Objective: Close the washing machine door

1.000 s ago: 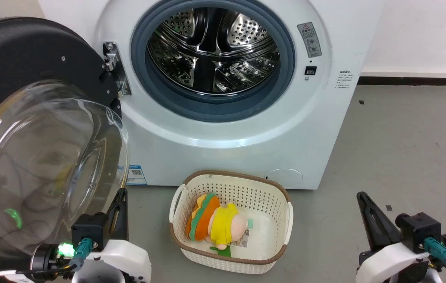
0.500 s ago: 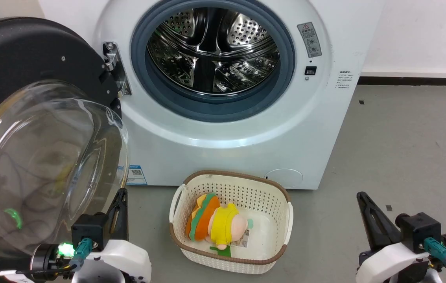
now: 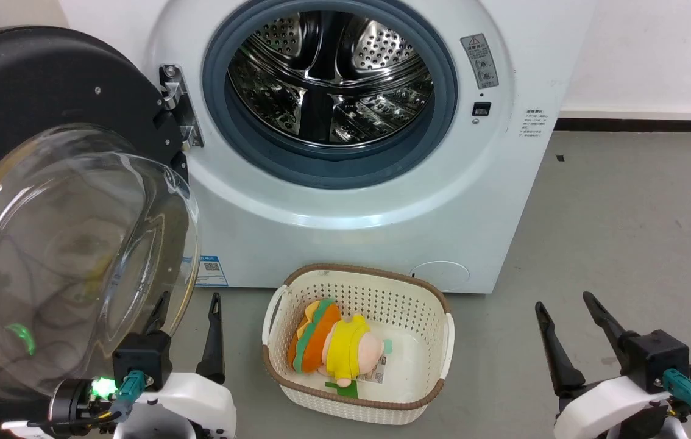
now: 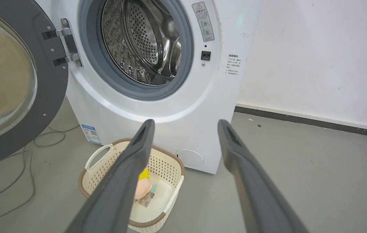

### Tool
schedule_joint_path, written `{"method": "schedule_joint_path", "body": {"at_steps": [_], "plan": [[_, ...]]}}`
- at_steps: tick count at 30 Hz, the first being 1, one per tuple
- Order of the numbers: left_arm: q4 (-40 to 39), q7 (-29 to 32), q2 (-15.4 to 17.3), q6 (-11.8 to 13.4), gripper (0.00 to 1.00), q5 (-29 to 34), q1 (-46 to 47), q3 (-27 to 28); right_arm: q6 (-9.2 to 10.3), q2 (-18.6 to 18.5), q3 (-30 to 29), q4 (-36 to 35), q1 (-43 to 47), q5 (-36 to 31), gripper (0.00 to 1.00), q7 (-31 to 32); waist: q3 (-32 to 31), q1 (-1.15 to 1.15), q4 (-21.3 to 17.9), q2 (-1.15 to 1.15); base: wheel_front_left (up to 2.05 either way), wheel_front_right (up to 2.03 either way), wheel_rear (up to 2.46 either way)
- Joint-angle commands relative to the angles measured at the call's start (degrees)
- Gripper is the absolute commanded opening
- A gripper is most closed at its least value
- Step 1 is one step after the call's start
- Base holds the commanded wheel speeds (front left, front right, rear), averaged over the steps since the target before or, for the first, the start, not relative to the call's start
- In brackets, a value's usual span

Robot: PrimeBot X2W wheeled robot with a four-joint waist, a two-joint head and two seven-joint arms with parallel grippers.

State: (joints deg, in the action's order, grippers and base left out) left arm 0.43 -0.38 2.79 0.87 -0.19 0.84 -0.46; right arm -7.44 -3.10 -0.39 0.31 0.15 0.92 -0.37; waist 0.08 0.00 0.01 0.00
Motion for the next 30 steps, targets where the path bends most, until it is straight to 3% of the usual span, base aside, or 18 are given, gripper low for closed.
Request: {"method": "schedule_joint_path", "body": {"at_steps": [1, 5, 6, 7, 8, 21, 30], "plan": [[0.2, -0.5, 0.0, 0.4, 1.00, -0.3, 0.1, -0.1, 0.00, 0.0, -0.3, 0.0, -0.1, 0.4, 1.00, -0.6, 0.0, 0.00, 0.0, 0.00, 0.00, 0.00, 0.00], [0.2, -1.2, 0.0, 1.2, 1.00, -0.4, 0.4, -0.3, 0.00, 0.0, -0.8, -0.1, -0.2, 1.3, 1.00, -1.3, 0.1, 0.00, 0.2, 0.00, 0.00, 0.00, 0.00], [0.2, -1.4, 0.0, 1.3, 0.72, -0.4, 0.5, -0.4, -0.01, 0.0, -0.9, -0.2, -0.2, 1.4, 1.00, -1.4, 0.1, 0.00, 0.2, 0.00, 0.00, 0.00, 0.00], [0.1, -1.5, 0.0, 1.4, 0.09, -0.4, 0.6, -0.4, -0.01, 0.0, -1.0, -0.2, -0.2, 1.5, 1.00, -1.6, 0.1, 0.00, 0.3, 0.00, 0.00, 0.00, 0.00], [0.0, -1.6, 0.0, 1.4, 0.00, -0.4, 0.6, -0.4, -0.01, 0.0, -1.1, -0.2, -0.2, 1.6, 1.00, -1.7, 0.1, 0.00, 0.4, 0.00, 0.00, 0.00, 0.00], [-2.8, -3.2, 0.7, 1.5, 0.00, -0.9, 3.4, 0.4, -0.01, 0.1, -2.2, -0.5, -0.2, 2.9, 1.00, -3.2, 0.5, 0.00, 3.1, 0.00, 0.00, 0.00, 0.00], [-5.7, -4.2, 1.5, 0.2, 0.00, -1.7, 7.2, 2.1, -0.01, 0.1, -3.0, -0.6, -0.3, 3.8, 1.00, -4.3, 0.9, 0.00, 6.1, 0.00, 0.00, 0.00, 0.00]]}}
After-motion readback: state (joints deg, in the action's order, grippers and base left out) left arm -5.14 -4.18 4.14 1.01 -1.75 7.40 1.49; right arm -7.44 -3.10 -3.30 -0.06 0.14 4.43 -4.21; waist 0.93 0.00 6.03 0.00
